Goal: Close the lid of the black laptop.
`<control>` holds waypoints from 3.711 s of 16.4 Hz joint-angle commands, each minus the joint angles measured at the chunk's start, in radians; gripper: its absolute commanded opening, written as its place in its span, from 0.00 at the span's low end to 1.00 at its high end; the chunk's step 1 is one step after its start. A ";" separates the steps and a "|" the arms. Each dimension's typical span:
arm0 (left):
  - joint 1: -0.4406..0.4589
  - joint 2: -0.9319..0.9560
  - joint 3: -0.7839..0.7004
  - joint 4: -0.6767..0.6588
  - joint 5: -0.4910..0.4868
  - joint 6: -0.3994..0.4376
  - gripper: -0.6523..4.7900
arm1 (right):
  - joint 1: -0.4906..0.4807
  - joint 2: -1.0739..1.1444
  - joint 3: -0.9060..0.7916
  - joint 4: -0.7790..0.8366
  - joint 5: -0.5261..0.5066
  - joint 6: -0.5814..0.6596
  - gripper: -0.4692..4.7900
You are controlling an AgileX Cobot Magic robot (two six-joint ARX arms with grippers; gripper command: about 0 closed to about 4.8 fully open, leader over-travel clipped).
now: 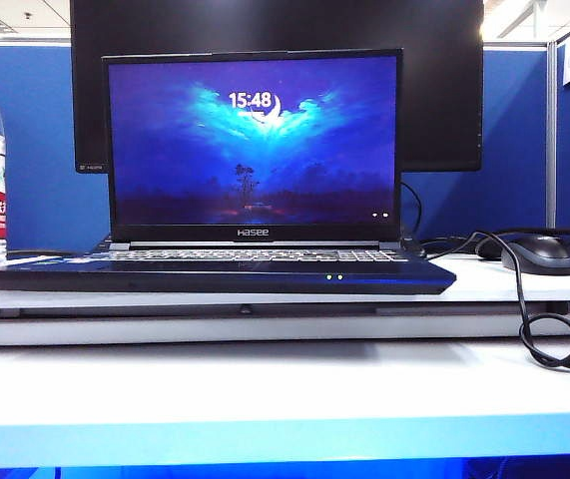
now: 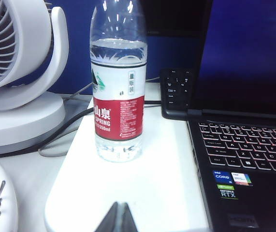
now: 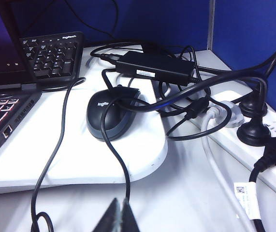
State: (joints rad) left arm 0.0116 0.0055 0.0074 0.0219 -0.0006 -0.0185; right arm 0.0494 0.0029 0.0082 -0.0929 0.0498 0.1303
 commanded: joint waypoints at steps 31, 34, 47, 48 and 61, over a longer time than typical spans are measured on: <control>-0.051 0.994 1.131 -0.448 1.114 -0.402 0.23 | 0.002 1.218 1.342 0.409 -0.801 0.412 0.16; -0.216 1.177 1.131 -0.845 0.840 -0.079 0.23 | 0.002 1.439 1.494 0.410 -0.810 0.384 0.07; -0.618 1.414 1.131 -0.833 0.281 -0.019 0.23 | 0.002 1.756 1.527 0.148 -0.770 0.105 0.07; -0.618 1.438 1.131 -0.838 0.277 -0.010 0.23 | 0.002 1.777 1.527 0.157 -0.790 0.103 0.07; -0.616 1.594 1.131 -0.729 0.168 0.003 0.23 | 0.003 1.801 1.527 0.163 -0.938 0.105 0.07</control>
State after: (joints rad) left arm -0.6041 1.6035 1.1347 -0.7246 0.1715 -0.0170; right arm 0.0498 1.8076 1.5276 0.0620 -0.8650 0.2401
